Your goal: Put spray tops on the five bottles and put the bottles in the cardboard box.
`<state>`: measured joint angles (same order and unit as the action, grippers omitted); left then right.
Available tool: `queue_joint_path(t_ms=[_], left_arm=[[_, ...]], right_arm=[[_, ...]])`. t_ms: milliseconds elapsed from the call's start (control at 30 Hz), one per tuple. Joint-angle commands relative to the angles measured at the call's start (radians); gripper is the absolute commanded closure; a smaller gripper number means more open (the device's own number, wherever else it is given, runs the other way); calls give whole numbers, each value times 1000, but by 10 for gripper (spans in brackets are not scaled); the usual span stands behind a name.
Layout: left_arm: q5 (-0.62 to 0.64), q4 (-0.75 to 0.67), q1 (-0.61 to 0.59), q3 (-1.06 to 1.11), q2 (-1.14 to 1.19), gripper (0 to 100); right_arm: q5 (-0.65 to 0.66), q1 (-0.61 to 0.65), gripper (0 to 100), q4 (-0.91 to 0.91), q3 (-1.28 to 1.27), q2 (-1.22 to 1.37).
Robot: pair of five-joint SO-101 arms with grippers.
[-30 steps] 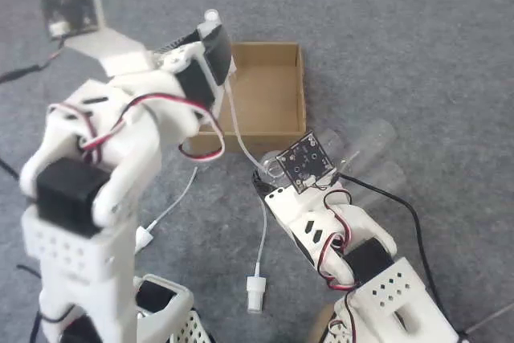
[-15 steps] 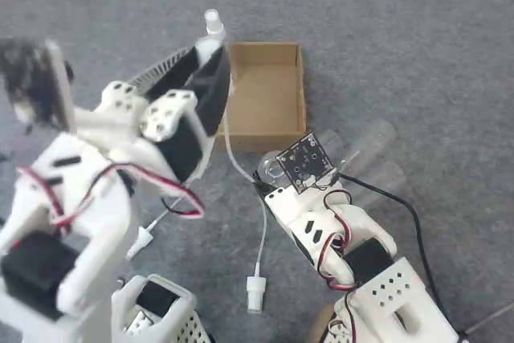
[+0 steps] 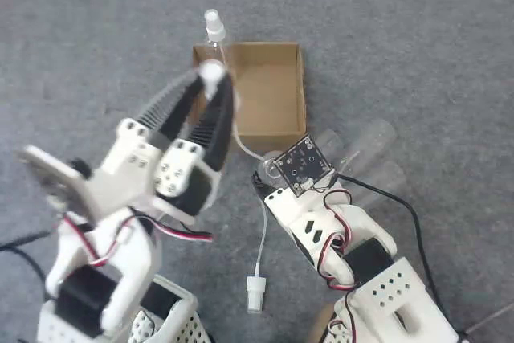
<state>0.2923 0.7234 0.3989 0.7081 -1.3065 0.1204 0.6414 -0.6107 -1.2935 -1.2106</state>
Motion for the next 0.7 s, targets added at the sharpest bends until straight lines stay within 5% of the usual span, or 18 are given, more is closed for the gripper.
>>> queue_joint_path(t_ms=[0, 667], left_arm=[[-58, -89, 87, 79, -69, 987], [-74, -92, 137, 188, -84, 987]], right_arm=[[21, 8, 993, 27, 8, -36], [21, 8, 993, 27, 8, -36]])
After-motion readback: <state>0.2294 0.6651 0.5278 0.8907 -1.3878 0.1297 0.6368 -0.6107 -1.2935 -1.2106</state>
